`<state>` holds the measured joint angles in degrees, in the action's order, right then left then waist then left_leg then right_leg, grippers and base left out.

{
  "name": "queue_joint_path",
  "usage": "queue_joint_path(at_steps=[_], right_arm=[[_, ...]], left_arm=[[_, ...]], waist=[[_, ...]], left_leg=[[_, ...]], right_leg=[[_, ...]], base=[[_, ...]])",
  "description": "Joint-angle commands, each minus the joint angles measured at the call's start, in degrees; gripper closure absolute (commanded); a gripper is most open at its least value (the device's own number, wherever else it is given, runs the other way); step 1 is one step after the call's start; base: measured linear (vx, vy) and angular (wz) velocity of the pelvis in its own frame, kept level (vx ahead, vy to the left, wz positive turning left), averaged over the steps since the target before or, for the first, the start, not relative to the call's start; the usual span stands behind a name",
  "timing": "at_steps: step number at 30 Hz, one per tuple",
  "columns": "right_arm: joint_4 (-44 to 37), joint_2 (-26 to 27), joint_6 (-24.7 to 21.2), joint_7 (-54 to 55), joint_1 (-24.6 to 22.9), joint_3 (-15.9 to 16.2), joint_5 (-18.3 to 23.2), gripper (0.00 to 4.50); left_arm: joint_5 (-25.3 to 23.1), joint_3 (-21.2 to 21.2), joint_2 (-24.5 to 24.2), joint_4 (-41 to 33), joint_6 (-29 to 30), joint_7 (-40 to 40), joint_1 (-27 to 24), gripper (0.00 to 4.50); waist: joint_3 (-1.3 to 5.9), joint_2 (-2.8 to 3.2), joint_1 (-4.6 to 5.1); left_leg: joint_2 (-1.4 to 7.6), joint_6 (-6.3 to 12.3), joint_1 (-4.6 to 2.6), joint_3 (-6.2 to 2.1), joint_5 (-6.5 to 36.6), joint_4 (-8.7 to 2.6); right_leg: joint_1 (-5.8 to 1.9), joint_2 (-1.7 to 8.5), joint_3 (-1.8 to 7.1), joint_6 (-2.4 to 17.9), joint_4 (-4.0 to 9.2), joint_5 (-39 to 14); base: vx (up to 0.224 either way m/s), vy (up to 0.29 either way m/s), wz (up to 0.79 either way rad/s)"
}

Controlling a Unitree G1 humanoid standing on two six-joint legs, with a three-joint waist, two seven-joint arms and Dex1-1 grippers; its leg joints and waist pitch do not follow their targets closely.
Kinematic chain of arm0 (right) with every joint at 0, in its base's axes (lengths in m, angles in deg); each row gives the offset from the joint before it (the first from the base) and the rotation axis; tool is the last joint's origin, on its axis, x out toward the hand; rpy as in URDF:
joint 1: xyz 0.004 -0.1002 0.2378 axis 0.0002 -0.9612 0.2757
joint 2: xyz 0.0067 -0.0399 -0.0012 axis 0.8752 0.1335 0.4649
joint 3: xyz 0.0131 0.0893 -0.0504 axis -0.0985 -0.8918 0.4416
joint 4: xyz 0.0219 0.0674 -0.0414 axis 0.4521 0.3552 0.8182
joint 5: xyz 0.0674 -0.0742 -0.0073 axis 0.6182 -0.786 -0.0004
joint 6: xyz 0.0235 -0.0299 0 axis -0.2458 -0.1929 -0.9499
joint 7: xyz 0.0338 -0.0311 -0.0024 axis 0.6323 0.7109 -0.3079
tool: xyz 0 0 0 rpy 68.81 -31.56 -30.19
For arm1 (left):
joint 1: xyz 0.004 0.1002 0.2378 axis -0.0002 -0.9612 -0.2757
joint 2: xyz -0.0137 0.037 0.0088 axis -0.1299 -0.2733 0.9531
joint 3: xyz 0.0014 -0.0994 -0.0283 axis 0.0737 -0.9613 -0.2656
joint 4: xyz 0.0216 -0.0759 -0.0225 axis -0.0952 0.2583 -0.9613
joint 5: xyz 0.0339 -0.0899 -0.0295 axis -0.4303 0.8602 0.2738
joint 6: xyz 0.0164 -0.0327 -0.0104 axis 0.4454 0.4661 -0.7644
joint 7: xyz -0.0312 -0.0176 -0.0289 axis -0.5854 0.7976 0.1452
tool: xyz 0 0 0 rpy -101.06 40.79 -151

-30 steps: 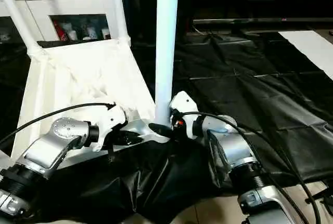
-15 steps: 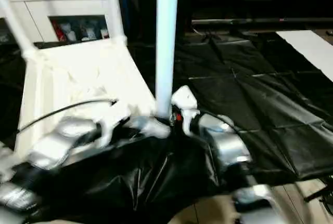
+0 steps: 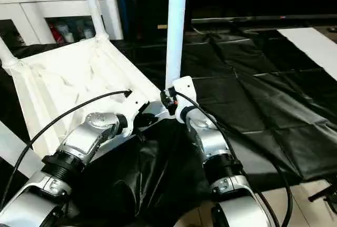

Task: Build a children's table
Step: Rotate leg to tighten

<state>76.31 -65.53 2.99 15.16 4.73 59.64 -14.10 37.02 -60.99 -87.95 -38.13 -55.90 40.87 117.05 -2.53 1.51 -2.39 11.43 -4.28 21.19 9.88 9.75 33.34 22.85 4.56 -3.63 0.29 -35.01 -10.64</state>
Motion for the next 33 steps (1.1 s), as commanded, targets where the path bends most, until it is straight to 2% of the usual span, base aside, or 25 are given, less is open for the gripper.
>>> queue_joint_path(at_steps=[1, 5, 6, 8, 9, 16, 18, 19, 20, 22, 26, 33], right_arm=[[-0.02, 1.58, -0.98, -5.94, -1.43, 4.16, 1.28, 1.72], [-3.1, -2.44, -1.1, -12.45, -2.12, 5.06, 1.92, 1.38], [-5.68, -5.67, -1.19, -18.01, -2.9, 6.16, 2.11, 1.27], [-7.12, -7.77, -1.33, -20.99, -3.32, 7.03, 1.96, 1.01], [-9.45, -11.4, -1.36, -26.91, -4.14, 8.46, 1.75, 0.95], [-13.12, -19.25, -2.56, -39.75, -5.04, 9.67, 3.89, 0.95], [-12.85, -19.84, -2.82, -40.73, -4.83, 9.88, 3.98, 0.95], [-12.61, -20.2, -2.96, -41.31, -4.61, 9.95, 3.98, 0.95], [-12.51, -20.3, -3.01, -41.47, -4.5, 9.93, 3.97, 1.22], [-12.64, -20.35, -3.4, -42.44, -4.35, 9.61, 4.28, 1.3], [-13.0, -20.43, -3.61, -43.84, -4.21, 9.93, 4.49, 1.65], [-13.16, -19.9, -3.89, -44.63, -4.69, 10.53, 4.82, 1.78]], left_arm=[[1.71, 0.75, 0.93, -2.63, -4.75, 2.61, 0.73, 4.5], [2.01, 1.6, -1.87, -4.29, -6.07, 7.13, -1.02, 4.5], [2.23, 1.68, -3.5, -5.38, -6.57, 10.13, -1.93, 4.5], [2.4, 1.85, -4.51, -5.97, -7.33, 11.99, -2.37, 4.5], [2.88, 2.05, -6.15, -6.91, -7.99, 15.07, -2.95, 4.5], [3.75, 4.56, -12.22, -10.11, -9.54, 26.45, -4.64, 4.5], [3.66, 4.77, -13.08, -10.25, -9.67, 27.92, -4.8, 4.5], [3.61, 4.78, -13.7, -10.19, -9.9, 28.9, -4.84, 4.5], [3.63, 4.72, -13.93, -10.11, -10.03, 29.22, -4.82, 4.5], [3.77, 4.41, -14.46, -9.9, -10.37, 30.12, -4.78, 4.5], [3.75, 4.08, -15.34, -9.52, -10.79, 31.31, -4.51, 4.5], [3.47, 3.72, -15.86, -8.88, -11.18, 31.29, -4.68, 4.5]], waist=[[3.4, -1.12, -0.28], [3.33, -0.9, -0.64], [3.26, -0.98, -0.61], [3.21, -0.92, -0.8], [3.3, -0.88, -1.12], [3.34, -0.76, -1.54], [3.41, -0.55, -1.63], [3.51, -0.59, -1.65], [3.51, -0.6, -1.66], [3.57, -0.66, -1.78], [3.53, -0.75, -2.06], [3.54, -0.75, -2.34]], left_leg=[[0.86, 2.43, -0.09, -0.05, 13.15, -3.54], [1.1, 2.77, -0.15, -0.04, 12.38, -3.59], [1.15, 2.74, -0.15, 0.01, 12.92, -3.65], [1.25, 2.56, -0.23, 0.0, 13.19, -3.69], [1.35, 2.44, -0.38, 0.02, 13.16, -3.66], [1.63, 2.68, -0.39, -0.02, 13.09, -3.69], [1.64, 2.67, -0.29, -0.07, 12.61, -3.6], [1.66, 2.85, -0.31, 0.06, 11.86, -3.43], [1.62, 2.92, -0.29, 0.09, 11.72, -3.39], [1.62, 3.02, -0.3, 0.11, 11.27, -3.35], [1.65, 2.94, -0.3, 0.16, 11.12, -3.31], [1.65, 2.24, -0.37, 0.15, 11.44, -3.34]], right_leg=[[-2.51, 3.11, 2.29, 8.7, 5.2, -17.31], [-2.61, 3.14, 2.23, 9.13, 5.18, -16.84], [-2.54, 3.01, 2.21, 9.01, 5.21, -17.29], [-2.5, 3.03, 2.27, 8.92, 5.21, -17.83], [-2.48, 2.97, 2.32, 8.91, 5.13, -17.54], [-2.44, 3.03, 2.34, 10.96, 4.61, -14.27], [-2.54, 2.97, 2.27, 11.68, 4.37, -12.59], [-2.53, 2.92, 2.34, 12.57, 4.11, -10.06], [-2.54, 2.92, 2.33, 12.79, 4.06, -9.59], [-2.62, 2.95, 2.28, 13.06, 3.95, -8.97], [-2.6, 3.0, 2.28, 12.99, 3.95, -9.6], [-2.57, 3.03, 2.31, 12.48, 3.96, -10.48]], base=[[0.0, 0.0, 0.0], [0.0, 0.0, 0.0], [0.0, 0.0, 0.0], [0.0, 0.0, 0.0], [0.0, 0.0, 0.0], [0.0, 0.0, 0.0], [0.0, 0.0, 0.0], [0.0, 0.0, 0.0], [0.0, 0.0, 0.0], [0.0, 0.0, 0.0], [0.0, 0.0, 0.0], [0.0, 0.0, 0.0]])
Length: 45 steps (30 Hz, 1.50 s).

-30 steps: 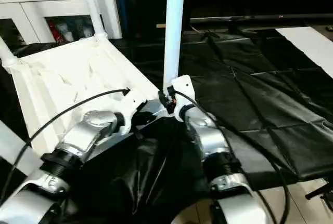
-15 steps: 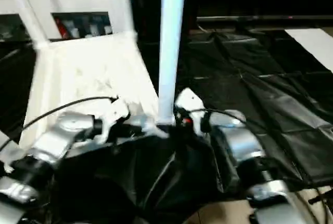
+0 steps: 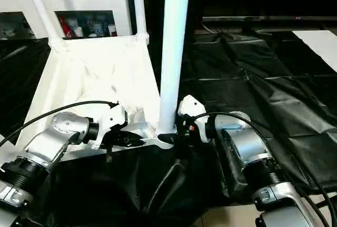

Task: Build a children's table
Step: Rotate leg to tighten

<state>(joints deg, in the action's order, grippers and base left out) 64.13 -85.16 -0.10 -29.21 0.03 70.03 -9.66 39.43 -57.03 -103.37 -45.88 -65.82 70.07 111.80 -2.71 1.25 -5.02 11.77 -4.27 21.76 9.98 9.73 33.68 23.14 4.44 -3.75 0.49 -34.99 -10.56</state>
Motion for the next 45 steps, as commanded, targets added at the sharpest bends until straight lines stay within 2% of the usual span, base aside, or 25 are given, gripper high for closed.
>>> queue_joint_path(at_steps=[1, 5, 7, 9, 10, 12, 13, 14, 17, 18, 20, 22, 25, 28, 34, 37, 38, 41, 43, 45], right_arm=[[-1.17, -0.1, -0.95, -0.35, -0.22, 0.14, 0.42, 1.78], [-1.45, 1.19, -1.47, 1.3, -1.19, -0.48, 0.69, 1.8], [0.8, 5.23, -3.17, 9.95, -1.01, -2.87, 0.45, 1.8], [2.96, 8.31, -4.03, 16.44, -0.66, -4.27, -0.19, 1.8], [3.29, 8.81, -4.14, 17.44, -0.62, -4.45, -0.31, 1.8], [5.68, 13.36, -5.08, 25.4, -0.01, -5.67, -1.13, 1.81], [5.85, 13.77, -5.17, 26.09, 0.04, -5.74, -1.22, 1.81], [6.92, 16.36, -5.57, 30.19, 0.42, -6.09, -1.72, 1.81], [8.06, 19.16, -5.96, 34.85, 0.91, -6.55, -2.53, 1.81], [9.03, 22.35, -4.96, 38.3, 1.42, -5.39, -4.29, 1.81], [9.09, 23.73, -3.67, 38.6, 1.49, -4.18, -5.15, 1.81], [8.69, 23.96, -2.39, 37.03, 1.43, -3.83, -4.79, 1.11], [7.67, 23.37, -1.64, 34.8, 1.5, -3.78, -4.28, 0.98], [7.1, 21.48, -0.94, 32.34, 1.7, -3.42, -4.64, 0.62], [6.09, 16.08, 0.37, 23.12, 1.73, -3.29, -3.88, 0.62], [4.43, 11.79, 1.5, 15.43, 1.12, -2.46, -3.28, 0.62], [4.43, 11.79, 1.5, 15.43, 1.12, -2.46, -3.28, 0.62], [3.9, 7.66, 3.47, 8.69, 0.75, -1.65, -3.2, 0.62], [3.88, 6.85, 3.66, 7.43, 0.67, -1.59, -3.15, 0.62], [3.78, 5.29, 3.7, 4.99, 0.63, -1.78, -2.52, 0.62]], left_arm=[[0.91, -0.29, -0.38, -1.04, -1.22, 1.86, 0.53, 4.5], [0.4, -1.21, 1.06, -0.22, 0.2, -1.54, 1.06, 4.5], [0.67, -2.73, 4.03, 0.94, 2.08, -6.14, 2.32, 4.5], [0.65, -3.46, 6.35, 1.48, 3.82, -9.59, 3.33, 4.5], [0.6, -3.55, 6.75, 1.59, 4.06, -10.19, 3.52, 4.5], [0.19, -3.99, 9.84, 2.7, 5.46, -14.31, 5.08, 4.5], [0.12, -4.0, 10.08, 2.83, 5.54, -14.66, 5.21, 4.5], [-0.36, -4.11, 11.81, 3.75, 5.87, -17.18, 6.06, 4.5], [-0.86, -4.31, 13.78, 4.65, 6.13, -19.72, 6.81, 4.5], [-1.29, -4.05, 16.03, 4.88, 6.42, -21.34, 7.18, 4.5], [-1.45, -3.78, 17.09, 4.76, 6.5, -21.66, 7.18, 4.5], [-1.48, -3.43, 17.08, 4.44, 6.48, -21.42, 6.95, 4.5], [-1.36, -3.38, 16.27, 3.96, 6.43, -20.42, 6.44, 4.5], [-1.4, -3.26, 14.76, 3.53, 5.96, -18.49, 5.89, 4.5], [-1.09, -3.19, 11.47, 2.15, 4.53, -13.37, 4.44, 4.5], [-0.03, -2.87, 9.03, 0.71, 2.91, -8.49, 3.31, 4.5], [-0.03, -2.87, 9.03, 0.71, 2.91, -8.49, 3.31, 4.5], [0.51, -2.53, 6.24, -0.3, 1.97, -3.75, 2.52, 4.5], [0.47, -2.39, 5.59, -0.39, 1.64, -2.74, 2.43, 4.5], [0.73, -1.91, 3.62, -0.96, 1.11, 0.39, 2.0, 4.5]], waist=[[3.73, -0.46, 0.28], [3.72, -0.51, 0.26], [3.56, -0.41, 0.41], [3.44, -0.63, 0.89], [3.44, -0.63, 0.89], [3.45, -0.59, 1.57], [3.44, -0.5, 1.97], [3.5, -0.52, 2.26], [3.52, -0.54, 2.82], [3.53, -0.35, 2.79], [3.59, -0.44, 3.11], [3.58, -0.28, 3.08], [3.54, -0.25, 3.08], [3.49, -0.25, 3.08], [3.63, -0.34, 2.79], [3.68, -0.45, 2.5], [3.64, -0.44, 2.39], [3.57, -0.41, 1.95], [3.46, -0.51, 1.58], [3.44, -0.54, 1.4]], left_leg=[[1.34, 2.24, -0.92, 0.02, 11.29, -3.68], [1.31, 2.23, -0.91, 0.02, 11.0, -3.66], [1.27, 1.56, -0.94, -0.02, 11.52, -3.78], [1.05, 0.35, -0.94, -0.1, 13.06, -4.0], [1.05, 0.35, -0.94, -0.1, 13.06, -4.0], [1.0, -0.03, -0.91, -0.17, 13.43, -4.0], [0.85, -0.17, -0.75, -0.24, 13.56, -4.04], [0.85, -0.24, -0.7, -0.3, 13.43, -4.03], [0.77, 0.12, -0.66, -0.26, 13.04, -3.93], [0.77, 0.18, -0.65, -0.31, 12.94, -3.96], [0.69, 0.06, -0.58, -0.31, 12.55, -3.96], [0.79, 0.54, -0.78, -0.26, 13.17, -3.91], [0.84, 0.98, -0.81, -0.22, 13.64, -3.99], [0.86, 1.15, -0.86, -0.2, 14.28, -3.99], [1.03, 1.97, -0.81, -0.19, 12.87, -3.84], [1.15, 2.94, -0.88, -0.07, 12.0, -3.68], [1.16, 3.26, -0.82, -0.01, 11.71, -3.67], [1.2, 3.18, -0.99, 0.06, 12.33, -3.68], [1.33, 2.87, -1.17, 0.1, 12.81, -3.77], [1.42, 2.51, -1.18, 0.0, 13.53, -3.92]], right_leg=[[-2.9, 3.17, 2.42, 12.29, 3.91, -10.39], [-2.89, 3.14, 2.42, 12.29, 3.87, -10.09], [-2.74, 3.22, 2.42, 12.23, 4.05, -11.46], [-2.8, 3.26, 2.33, 10.97, 4.44, -15.53], [-2.8, 3.26, 2.33, 10.97, 4.44, -15.53], [-2.7, 3.27, 2.38, 10.18, 4.65, -16.81], [-2.81, 3.21, 2.29, 9.83, 4.77, -17.31], [-2.86, 3.22, 2.28, 9.67, 4.71, -17.12], [-2.85, 3.2, 2.33, 9.8, 4.82, -16.39], [-2.9, 3.24, 2.3, 9.85, 4.82, -16.25], [-2.97, 3.14, 2.29, 9.94, 4.74, -15.49], [-2.83, 3.12, 2.38, 10.28, 4.81, -14.88], [-2.84, 3.03, 2.41, 10.75, 4.73, -13.9], [-2.89, 3.04, 2.44, 10.88, 4.79, -14.37], [-3.07, 3.12, 2.45, 12.04, 4.41, -11.3], [-3.12, 3.11, 2.49, 13.06, 4.13, -8.96], [-3.09, 3.12, 2.53, 13.18, 4.1, -8.65], [-2.98, 3.16, 2.52, 13.14, 4.19, -10.23], [-2.74, 3.13, 2.57, 12.9, 4.29, -11.28], [-2.81, 3.2, 2.52, 12.6, 4.27, -12.62]], base=[[0.0, 0.0, 0.0], [0.0, 0.0, 0.0], [0.0, 0.0, 0.0], [0.0, 0.0, 0.0], [0.0, 0.0, 0.0], [0.0, 0.0, 0.0], [0.0, 0.0, 0.0], [0.0, 0.0, 0.0], [0.0, 0.0, 0.0], [0.0, 0.0, 0.0], [0.0, 0.0, 0.0], [0.0, 0.0, 0.0], [0.0, 0.0, 0.0], [0.0, 0.0, 0.0], [0.0, 0.0, 0.0], [0.0, 0.0, 0.0], [0.0, 0.0, 0.0], [0.0, 0.0, 0.0], [0.0, 0.0, 0.0], [0.0, 0.0, 0.0]])
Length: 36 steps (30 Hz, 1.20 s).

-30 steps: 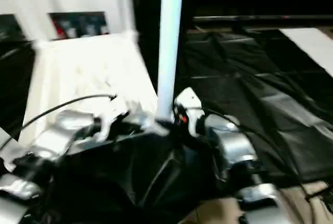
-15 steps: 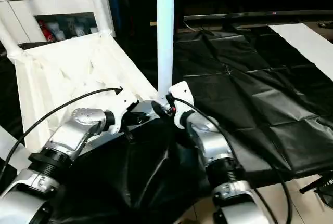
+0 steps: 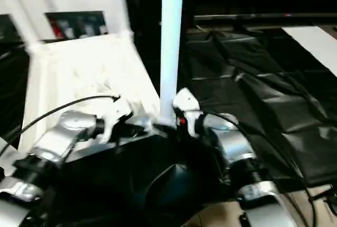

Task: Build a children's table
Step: Rotate leg to tighten

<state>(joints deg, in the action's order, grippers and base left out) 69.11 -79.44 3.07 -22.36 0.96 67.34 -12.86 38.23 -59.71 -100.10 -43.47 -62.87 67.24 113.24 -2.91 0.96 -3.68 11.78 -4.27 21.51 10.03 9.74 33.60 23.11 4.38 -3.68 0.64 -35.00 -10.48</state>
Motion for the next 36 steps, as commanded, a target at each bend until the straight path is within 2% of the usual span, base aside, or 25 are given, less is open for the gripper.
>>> queue_joint_path(at_steps=[1, 6, 7, 9, 11, 16, 23, 24, 25, 27, 29, 31, 32, 33, 34, 35, 36], right_arm=[[-1.19, -0.97, 0.38, -2.91, -0.25, 0.76, 1.01, 0.62], [-1.69, -2.76, 0.24, -6.57, -0.42, 0.73, 1.85, 0.62], [-1.61, -2.86, 0.08, -7.08, -0.37, 0.57, 2.13, 0.87], [-1.53, -2.97, -0.17, -7.76, -0.31, 0.32, 2.7, 0.87], [-1.69, -3.0, -0.37, -8.39, -0.38, 0.21, 3.09, 1.11], [-2.12, -2.81, -0.59, -9.17, -0.85, 0.19, 3.55, 1.55], [-3.14, -2.21, -0.6, -9.28, -2.07, 0.55, 4.02, 1.74], [-2.47, -0.78, -0.8, -6.39, -2.3, 0.26, 3.55, 1.74], [-2.47, -0.78, -0.8, -6.39, -2.3, 0.26, 3.55, 1.75], [-1.8, 0.36, -1.13, -4.02, -2.26, -0.08, 3.1, 1.75], [0.25, 3.13, -1.79, 2.1, -1.73, -0.92, 1.87, 1.75], [1.17, 4.27, -1.98, 4.7, -1.46, -1.27, 1.34, 1.75], [3.59, 8.0, -2.38, 11.87, -0.5, -2.5, 0.65, 1.76], [4.55, 9.68, -2.54, 14.86, -0.09, -3.04, 0.51, 1.76], [4.55, 9.68, -2.54, 14.86, -0.09, -3.04, 0.51, 1.76], [5.72, 11.69, -2.64, 18.98, 0.53, -3.74, 0.16, 1.76], [7.01, 13.75, -2.39, 23.51, 1.29, -4.43, -0.3, 1.76]], left_arm=[[2.02, 0.87, -0.33, -3.61, -1.98, 4.39, 0.42, 4.5], [2.93, 0.87, -2.58, -4.69, -2.11, 8.28, -0.34, 4.5], [2.99, 0.87, -2.91, -4.73, -2.24, 8.81, -0.47, 4.5], [3.28, 0.85, -3.23, -4.8, -2.4, 9.41, -0.66, 4.5], [3.33, 0.84, -3.43, -4.85, -2.48, 9.71, -0.79, 4.5], [3.21, 0.75, -3.41, -4.77, -2.31, 9.87, -0.85, 4.5], [2.79, 0.73, -2.01, -4.18, -2.2, 7.99, -0.68, 4.5], [2.03, 0.15, 0.29, -2.98, -1.35, 3.84, 0.24, 4.5], [2.03, 0.15, 0.29, -2.98, -1.35, 3.84, 0.24, 4.5], [1.68, -0.25, 1.74, -2.2, -0.79, 1.39, 0.86, 4.5], [0.86, -0.82, 4.68, -0.6, 0.13, -3.37, 2.19, 4.5], [0.46, -0.91, 5.74, 0.02, 0.32, -5.07, 2.68, 4.5], [-0.75, -1.22, 8.85, 2.14, 0.72, -10.23, 4.25, 4.5], [-1.24, -1.36, 10.21, 3.06, 0.9, -12.46, 4.94, 4.5], [-1.24, -1.36, 10.21, 3.06, 0.9, -12.46, 4.94, 4.5], [-1.7, -1.71, 11.85, 4.14, 1.12, -15.14, 5.77, 4.5], [-2.18, -2.2, 13.49, 5.24, 1.4, -18.28, 6.62, 4.5]], waist=[[3.65, -0.28, 0.03], [3.73, -0.31, -0.44], [3.75, -0.3, -0.63], [3.81, -0.29, -0.88], [3.76, -0.31, -1.11], [3.8, -0.44, -1.14], [3.87, -0.39, -1.23], [3.87, -0.42, -1.24], [3.82, -0.34, -1.15], [3.81, -0.51, -1.11], [3.53, -0.52, -0.73], [3.58, -0.62, -0.72], [3.54, -0.6, -0.4], [3.42, -0.54, -0.22], [3.5, -0.6, 0.09], [3.52, -0.62, 0.39], [3.46, -0.37, 0.73]], left_leg=[[1.43, 2.3, -0.92, -0.03, 13.43, -3.82], [1.43, 2.43, -0.92, 0.04, 12.18, -3.7], [1.43, 2.49, -0.9, 0.05, 11.72, -3.68], [1.44, 2.58, -0.93, 0.08, 11.39, -3.64], [1.47, 2.45, -0.94, 0.08, 11.63, -3.67], [1.42, 2.18, -0.89, 0.04, 11.47, -3.67], [1.43, 2.33, -0.89, 0.06, 10.65, -3.57], [1.41, 2.32, -0.89, 0.06, 10.74, -3.57], [1.43, 2.28, -0.93, 0.1, 11.04, -3.59], [1.35, 1.82, -0.82, 0.01, 11.49, -3.66], [1.14, 1.01, -0.97, 0.02, 13.1, -3.75], [1.05, 0.55, -0.88, -0.08, 13.29, -3.77], [1.0, 0.49, -0.72, -0.1, 12.99, -3.78], [0.93, 0.37, -0.92, -0.02, 13.37, -3.79], [0.83, -0.22, -0.88, -0.28, 13.83, -3.87], [0.87, -0.09, -0.87, -0.2, 13.74, -3.8], [0.87, -0.23, -0.8, -0.29, 14.13, -3.94]], right_leg=[[-2.75, 3.2, 2.46, 12.58, 4.23, -12.23], [-2.81, 3.18, 2.45, 13.28, 3.92, -9.92], [-2.83, 3.19, 2.45, 13.4, 3.85, -9.4], [-2.83, 3.16, 2.43, 13.58, 3.73, -8.69], [-2.82, 3.21, 2.42, 13.56, 3.75, -9.02], [-2.89, 3.22, 2.4, 13.12, 3.74, -9.59], [-2.89, 3.23, 2.39, 13.3, 3.67, -8.52], [-2.87, 3.18, 2.4, 13.3, 3.67, -8.47], [-2.72, 3.18, 2.45, 13.34, 3.71, -8.68], [-2.96, 3.27, 2.4, 12.95, 3.81, -9.95], [-2.71, 3.29, 2.4, 12.03, 4.43, -13.66], [-2.87, 3.42, 2.36, 10.71, 4.64, -16.34], [-2.84, 3.39, 2.42, 10.15, 4.72, -16.88], [-2.54, 3.27, 2.41, 9.98, 4.95, -17.65], [-2.81, 3.43, 2.23, 9.67, 4.92, -19.28], [-2.7, 3.33, 2.26, 9.55, 5.04, -19.03], [-2.63, 3.31, 2.26, 9.61, 5.11, -19.1]], base=[[0.0, 0.0, 0.0], [0.0, 0.0, 0.0], [0.0, 0.0, 0.0], [0.0, 0.0, 0.0], [0.0, 0.0, 0.0], [0.0, 0.0, 0.0], [0.0, 0.0, 0.0], [0.0, 0.0, 0.0], [0.0, 0.0, 0.0], [0.0, 0.0, 0.0], [0.0, 0.0, 0.0], [0.0, 0.0, 0.0], [0.0, 0.0, 0.0], [0.0, 0.0, 0.0], [0.0, 0.0, 0.0], [0.0, 0.0, 0.0], [0.0, 0.0, 0.0]])
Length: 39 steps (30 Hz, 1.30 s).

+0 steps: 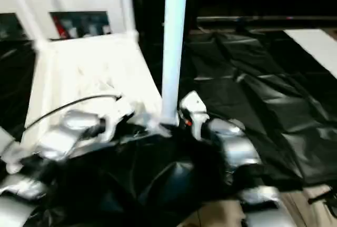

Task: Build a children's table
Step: Rotate leg to tighten

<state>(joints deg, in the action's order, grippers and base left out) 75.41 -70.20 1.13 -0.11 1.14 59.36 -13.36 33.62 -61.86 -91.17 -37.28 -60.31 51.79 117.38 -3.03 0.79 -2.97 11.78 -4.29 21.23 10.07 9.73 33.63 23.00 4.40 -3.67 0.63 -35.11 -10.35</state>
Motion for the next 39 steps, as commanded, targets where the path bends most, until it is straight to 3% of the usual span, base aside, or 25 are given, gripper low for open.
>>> queue_joint_path(at_steps=[1, 6, 8, 11, 18, 19, 22, 24, 29, 32, 37, 39], right_arm=[[1.45, 5.71, -0.26, 4.14, 1.57, 3.16, -0.12, 1.76], [3.0, 9.73, 0.76, 10.97, 2.69, 2.23, -1.22, 1.76], [2.26, 10.91, 2.4, 9.53, 2.41, 2.4, -1.04, 1.2], [1.09, 10.5, 2.73, 7.5, 2.02, 1.82, 0.14, 0.96], [-1.61, 3.59, 2.8, -0.09, 1.56, 2.87, 0.09, 0.44], [-2.46, -0.41, 2.22, -4.51, 1.59, 2.87, 0.3, 0.32], [-3.46, -4.18, 1.95, -10.02, 1.46, 3.39, 0.31, 0.03], [-3.91, -5.27, 2.38, -11.88, 1.26, 3.96, 0.03, 0.03], [-5.57, -8.69, 3.97, -18.52, 0.53, 5.66, -0.36, 0.03], [-7.63, -11.46, 3.14, -25.97, -0.1, 7.45, 1.41, 0.03], [-7.47, -11.71, 2.4, -28.35, 0.1, 8.16, 2.24, 0.42], [-7.39, -11.59, 2.43, -28.59, 0.16, 8.2, 2.34, 0.8]], left_arm=[[2.12, -0.39, 5.57, -0.3, -0.98, -4.87, 2.97, 4.5], [1.34, -0.54, 7.62, 0.18, -0.95, -7.63, 3.49, 4.5], [1.14, -0.11, 7.67, -0.39, -1.57, -6.47, 2.96, 4.5], [1.33, 0.81, 6.62, -1.75, -2.37, -3.34, 1.83, 4.5], [2.43, 2.17, 2.78, -4.46, -3.06, 3.15, -0.21, 4.5], [3.16, 2.43, 0.77, -5.74, -3.79, 6.85, -1.0, 4.5], [3.82, 2.72, -1.28, -7.26, -4.69, 11.21, -1.84, 4.5], [4.04, 2.89, -2.0, -7.78, -5.1, 12.66, -2.16, 4.5], [4.4, 3.62, -5.2, -9.31, -6.25, 17.69, -3.29, 4.5], [5.48, 3.66, -8.49, -11.08, -6.38, 22.16, -4.36, 4.5], [6.12, 3.4, -9.96, -12.08, -6.55, 23.87, -5.37, 4.5], [6.21, 3.42, -10.21, -12.09, -6.68, 24.1, -5.5, 4.5]], waist=[[3.68, -0.31, 0.05], [3.91, -0.15, 0.43], [3.97, -0.12, 0.55], [3.93, -0.16, 0.65], [3.89, -0.05, 0.45], [3.87, -0.02, 0.46], [3.86, -0.06, -0.23], [3.83, 0.17, -0.42], [3.73, -0.05, -0.77], [3.72, -0.1, -1.2], [3.77, -0.34, -1.8], [3.75, -0.36, -1.8]], left_leg=[[0.82, -0.21, -0.53, -0.38, 14.3, -3.92], [0.82, 0.9, -0.29, -0.33, 12.15, -3.8], [0.84, 1.51, -0.23, -0.27, 11.9, -3.76], [0.84, 1.98, -0.23, -0.22, 12.36, -3.76], [1.07, 2.8, -0.26, -0.22, 11.78, -3.73], [1.12, 2.93, -0.32, -0.18, 12.1, -3.72], [1.18, 3.35, -0.37, -0.07, 11.76, -3.64], [1.27, 3.13, -0.59, -0.02, 11.98, -3.61], [1.39, 2.61, -0.6, -0.09, 13.38, -3.78], [1.53, 2.72, -0.55, -0.08, 12.77, -3.81], [1.5, 2.44, -0.68, 0.04, 12.66, -3.76], [1.46, 2.2, -0.64, -0.01, 12.37, -3.8]], right_leg=[[-2.63, 3.31, 2.16, 9.59, 5.19, -19.35], [-2.78, 3.26, 2.21, 10.63, 4.83, -14.6], [-2.85, 3.14, 2.21, 11.33, 4.64, -12.31], [-2.92, 3.22, 2.28, 11.73, 4.66, -12.07], [-3.05, 3.22, 2.25, 12.7, 4.45, -10.61], [-2.95, 3.23, 2.33, 12.73, 4.47, -10.58], [-2.97, 3.17, 2.36, 13.02, 4.29, -9.68], [-2.77, 3.24, 2.44, 13.15, 4.34, -9.98], [-2.76, 3.24, 2.37, 12.6, 4.43, -12.19], [-2.74, 3.25, 2.4, 12.51, 4.24, -11.93], [-2.6, 3.23, 2.42, 12.96, 4.13, -11.43], [-2.61, 3.25, 2.42, 12.74, 4.08, -11.62]], base=[[0.0, 0.0, 0.0], [0.0, 0.0, 0.0], [0.0, 0.0, 0.0], [0.0, 0.0, 0.0], [0.0, 0.0, 0.0], [0.0, 0.0, 0.0], [0.0, 0.0, 0.0], [0.0, 0.0, 0.0], [0.0, 0.0, 0.0], [0.0, 0.0, 0.0], [0.0, 0.0, 0.0], [0.0, 0.0, 0.0]])
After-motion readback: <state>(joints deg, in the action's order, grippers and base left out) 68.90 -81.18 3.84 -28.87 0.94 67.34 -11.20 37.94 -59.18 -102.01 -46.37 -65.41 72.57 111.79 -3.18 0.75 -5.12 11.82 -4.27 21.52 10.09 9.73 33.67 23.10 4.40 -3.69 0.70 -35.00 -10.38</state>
